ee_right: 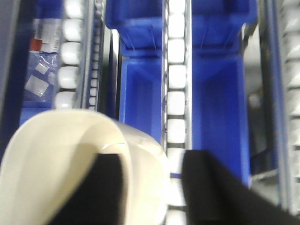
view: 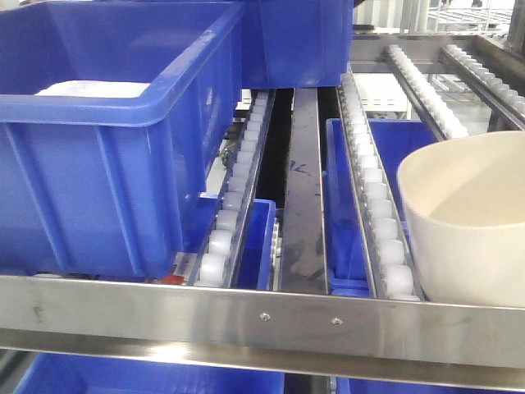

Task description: Move white bin to right shelf second layer

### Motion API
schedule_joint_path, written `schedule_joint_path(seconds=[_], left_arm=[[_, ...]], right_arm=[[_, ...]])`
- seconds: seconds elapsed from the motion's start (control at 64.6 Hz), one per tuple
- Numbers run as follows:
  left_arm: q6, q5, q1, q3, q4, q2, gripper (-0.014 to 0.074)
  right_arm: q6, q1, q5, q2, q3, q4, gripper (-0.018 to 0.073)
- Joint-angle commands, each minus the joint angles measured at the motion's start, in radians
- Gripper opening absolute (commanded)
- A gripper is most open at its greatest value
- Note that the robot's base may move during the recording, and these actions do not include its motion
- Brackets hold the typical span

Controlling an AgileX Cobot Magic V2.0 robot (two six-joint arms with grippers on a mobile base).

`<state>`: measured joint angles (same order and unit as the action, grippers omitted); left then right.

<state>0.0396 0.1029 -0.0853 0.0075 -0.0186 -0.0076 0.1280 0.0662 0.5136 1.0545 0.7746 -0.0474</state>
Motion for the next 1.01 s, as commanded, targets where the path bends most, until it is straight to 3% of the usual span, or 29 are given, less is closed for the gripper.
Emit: schedule_joint_path(seconds=[0.0, 0.062, 0.356, 0.712, 0.991], left_arm=[[-0.005, -0.081, -0.003, 0.029, -0.008, -0.020, 0.0085], [-0.005, -0.081, -0.003, 0.029, -0.008, -0.020, 0.0085], [-0.005, -0.081, -0.003, 0.029, -0.008, -0.020, 0.0085], [-0.005, -0.081, -0.003, 0.029, -0.008, -0.020, 0.0085], [-0.005, -0.081, -0.003, 0.029, -0.008, -0.020, 0.0085]], right_arm=[[-0.055, 0.000, -0.042, -0.072, 0.012, 0.003, 0.0144], [-0.071, 0.000, -0.045, -0.110, -0.009, 0.003, 0.0036], [-0.225, 0.002, -0.115, -0.381, -0.154, 0.003, 0.0051], [-0.224, 0.002, 0.117, -0.596, -0.184, -0.013, 0.0051], [-0.224, 0.002, -0.159, -0.599, -0.184, -0.013, 0.0051]])
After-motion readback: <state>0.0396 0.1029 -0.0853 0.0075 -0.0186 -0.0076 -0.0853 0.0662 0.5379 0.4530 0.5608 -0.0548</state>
